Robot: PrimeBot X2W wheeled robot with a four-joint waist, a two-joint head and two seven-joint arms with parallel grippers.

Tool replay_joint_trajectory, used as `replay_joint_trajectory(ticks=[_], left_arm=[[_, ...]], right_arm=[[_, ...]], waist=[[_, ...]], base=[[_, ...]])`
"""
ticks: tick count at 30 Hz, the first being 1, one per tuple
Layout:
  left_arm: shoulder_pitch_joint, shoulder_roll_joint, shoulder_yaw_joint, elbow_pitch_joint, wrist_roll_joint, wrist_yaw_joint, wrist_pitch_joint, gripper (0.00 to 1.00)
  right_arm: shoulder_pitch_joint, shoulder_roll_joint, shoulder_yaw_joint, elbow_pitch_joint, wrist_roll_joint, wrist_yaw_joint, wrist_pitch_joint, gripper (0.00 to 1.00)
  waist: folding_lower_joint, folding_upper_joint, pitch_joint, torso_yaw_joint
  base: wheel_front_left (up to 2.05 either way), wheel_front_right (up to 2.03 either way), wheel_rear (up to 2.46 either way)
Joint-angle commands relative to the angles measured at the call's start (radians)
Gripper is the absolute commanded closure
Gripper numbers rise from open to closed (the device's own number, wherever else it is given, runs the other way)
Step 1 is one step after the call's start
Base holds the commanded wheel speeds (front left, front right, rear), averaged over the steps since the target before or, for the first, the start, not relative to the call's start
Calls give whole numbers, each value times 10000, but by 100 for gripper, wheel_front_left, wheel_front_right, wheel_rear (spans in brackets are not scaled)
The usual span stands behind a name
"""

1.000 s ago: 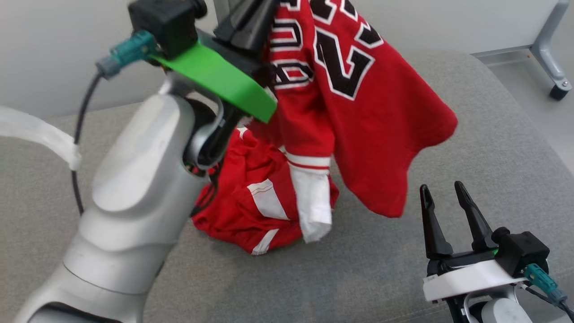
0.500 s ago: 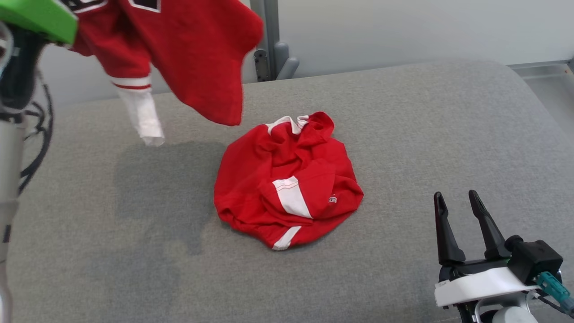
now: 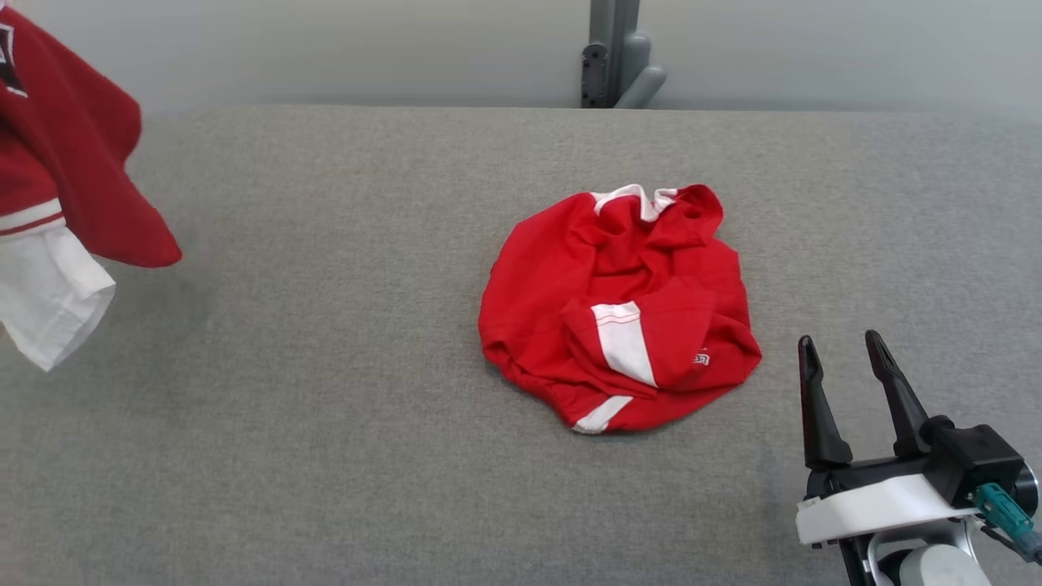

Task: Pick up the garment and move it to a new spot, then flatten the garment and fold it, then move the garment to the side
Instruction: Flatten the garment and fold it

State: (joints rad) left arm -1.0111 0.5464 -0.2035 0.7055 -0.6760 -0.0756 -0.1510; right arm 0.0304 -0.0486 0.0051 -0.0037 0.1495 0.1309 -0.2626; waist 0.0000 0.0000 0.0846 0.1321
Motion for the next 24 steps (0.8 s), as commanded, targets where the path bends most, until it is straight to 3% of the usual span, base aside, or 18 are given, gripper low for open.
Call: replay_joint_trajectory(ticks=[1,10,22,24], left_arm=[[-112,31,110,373,-67,-47,-204,100],[-554,363,295,2847,183,100,-975,100],[-283,-98,892,5154,-633,-315,-1040,100],[-244,-114,949,5291,-769,-393,-1042,49]], right_arm=[[-187,-27,22,10,-140,-1,-16,0],[-672,-37,99,-111,-630,-3,-16,0],[-1186,-34,79,-389,-1129,-3,-16,0],[-1235,-32,63,-394,-1107,-3,-16,0]], waist=[[0,0,563,609],[0,0,1764,597],[0,0,2990,-23],[0,0,2987,-117]], base=[[0,0,0],[0,0,0],[0,0,0],[0,0,0]])
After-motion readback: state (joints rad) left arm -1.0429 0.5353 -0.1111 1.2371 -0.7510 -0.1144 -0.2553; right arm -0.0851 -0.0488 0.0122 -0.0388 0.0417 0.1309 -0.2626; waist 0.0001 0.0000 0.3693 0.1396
